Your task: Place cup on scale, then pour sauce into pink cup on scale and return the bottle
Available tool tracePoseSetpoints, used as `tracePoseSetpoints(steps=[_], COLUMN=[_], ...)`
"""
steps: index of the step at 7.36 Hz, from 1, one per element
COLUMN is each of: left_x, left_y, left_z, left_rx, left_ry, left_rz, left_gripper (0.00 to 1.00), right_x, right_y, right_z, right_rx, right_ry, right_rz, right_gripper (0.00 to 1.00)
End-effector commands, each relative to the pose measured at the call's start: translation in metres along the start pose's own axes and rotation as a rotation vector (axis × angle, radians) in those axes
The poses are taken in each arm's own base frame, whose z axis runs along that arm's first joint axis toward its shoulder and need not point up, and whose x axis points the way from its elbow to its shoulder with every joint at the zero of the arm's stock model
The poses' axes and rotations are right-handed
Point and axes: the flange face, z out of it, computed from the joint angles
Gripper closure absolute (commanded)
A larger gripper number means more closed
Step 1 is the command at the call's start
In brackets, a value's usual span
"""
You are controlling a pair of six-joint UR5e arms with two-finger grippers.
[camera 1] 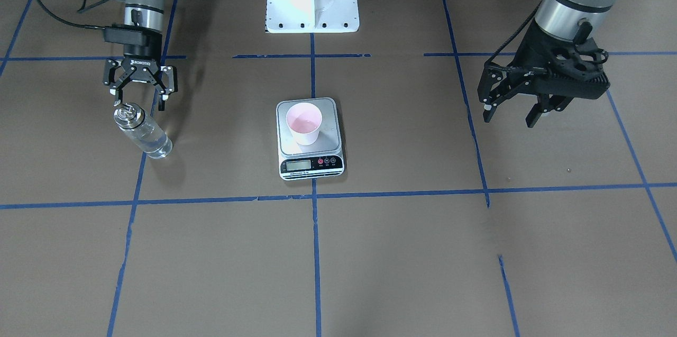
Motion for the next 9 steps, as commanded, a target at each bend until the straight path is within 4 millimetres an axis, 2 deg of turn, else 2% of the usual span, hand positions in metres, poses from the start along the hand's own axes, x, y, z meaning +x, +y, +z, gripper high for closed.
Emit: tracePoseSetpoints(steps=[1, 2, 3, 5, 6, 7, 9], left_x=[-0.001, -0.004, -0.008, -0.028, -0.035, -0.049, -0.107], left_y=[0.000, 0.000, -0.002, -0.010, -0.013, -0.020, -0.042], left_z=[0.002, 0.004, 0.005, 0.010, 0.012, 0.017, 0.017], left_rx=[-0.003, -0.005, -0.007, -0.014, -0.016, -0.025, -0.033], left_ry=[-0.002, -0.008, -0.013, -0.036, -0.046, -0.061, -0.111], left_rz=[0.001, 0.011, 0.042, 0.116, 0.126, 0.148, 0.194], left_gripper=[0.23, 0.23, 0.23, 0.22, 0.21, 0.20, 0.17], right_x=[0.037, 0.041, 0.050, 0.069, 0.086, 0.101, 0.149], right_y=[-0.003, 0.001, -0.004, -0.035, -0.053, -0.072, -0.114], right_z=[-0.012, -0.010, -0.002, 0.018, 0.031, 0.042, 0.074], right_rx=[-0.102, -0.149, -0.198, -0.292, -0.322, -0.368, -0.470], right_ry=[0.021, 0.025, 0.044, 0.044, 0.032, 0.025, 0.023], right_rz=[-0.044, -0.094, -0.137, -0.222, -0.237, -0.277, -0.343], right_gripper=[0.00, 0.00, 0.00, 0.00, 0.00, 0.00, 0.00])
